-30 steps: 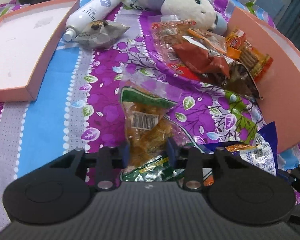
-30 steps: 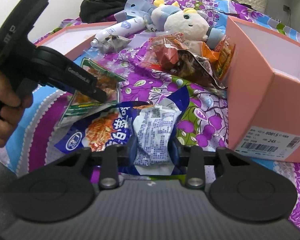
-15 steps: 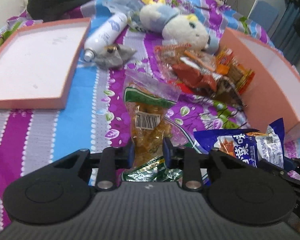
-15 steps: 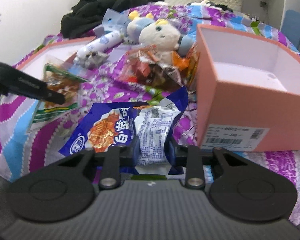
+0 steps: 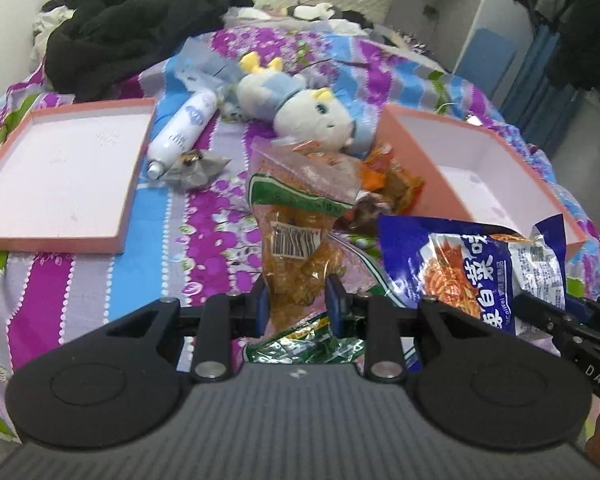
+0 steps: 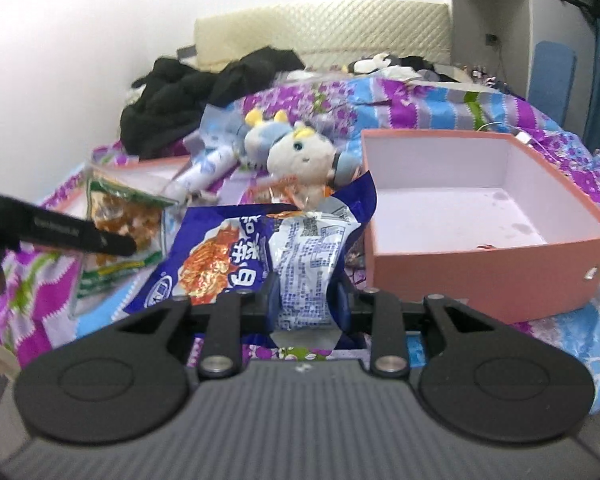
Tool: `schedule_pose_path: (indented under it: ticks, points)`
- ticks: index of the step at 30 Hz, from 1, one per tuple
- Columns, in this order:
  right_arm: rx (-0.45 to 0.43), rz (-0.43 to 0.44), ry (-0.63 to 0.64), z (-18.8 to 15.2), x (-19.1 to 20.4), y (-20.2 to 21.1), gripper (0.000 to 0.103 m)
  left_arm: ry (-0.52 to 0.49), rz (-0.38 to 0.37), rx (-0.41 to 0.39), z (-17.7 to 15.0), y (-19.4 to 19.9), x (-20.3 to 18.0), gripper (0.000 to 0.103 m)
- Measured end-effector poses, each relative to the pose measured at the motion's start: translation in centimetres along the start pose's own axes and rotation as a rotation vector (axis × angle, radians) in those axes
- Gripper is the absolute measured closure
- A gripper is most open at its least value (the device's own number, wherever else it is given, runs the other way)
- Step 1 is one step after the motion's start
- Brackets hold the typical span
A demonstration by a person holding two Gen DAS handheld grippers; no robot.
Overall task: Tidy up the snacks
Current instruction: 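Carry the green bag in the left tool and blue bag in the right tool over the pink box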
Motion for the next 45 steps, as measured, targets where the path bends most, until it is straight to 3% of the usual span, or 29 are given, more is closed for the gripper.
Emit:
schedule_pose_path:
  ticks: [12,18,31,45]
  points:
    - [-0.072,-0.062,-0.078,0.2,-1.3,7.1,0.072,-0.035,-0.049,-0.095,0.2,6.2,-4.8,0.071]
    - [-0.088,-0.102,-0.113,1.0,-3.1,8.0,0.072,-0.051,-0.087,-0.098,0.8,6.2,-6.6,0.071]
    - [-0.067,-0.174,-0.207,4.0,-9.6,5.5,0.072,-0.110,-0.168,-0.058,6.4,-0.4,-11.4,0.071]
    - [-0.025,-0.252,-0.267,9.3,-19.2,-3.6,0.072,-0.186,-0.227,0.036,14.9,-14.2,-17.8,0.071]
Point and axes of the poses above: each gripper's, at about its wrist camera, not at the fingertips, and y roughly against the way its jaws point, x to its left, z to its top, the point moved 1 cm from there along -y, roughly the way its jaws point, and after that the axes turned 9 degrees about -y, right-handed, at the moved point
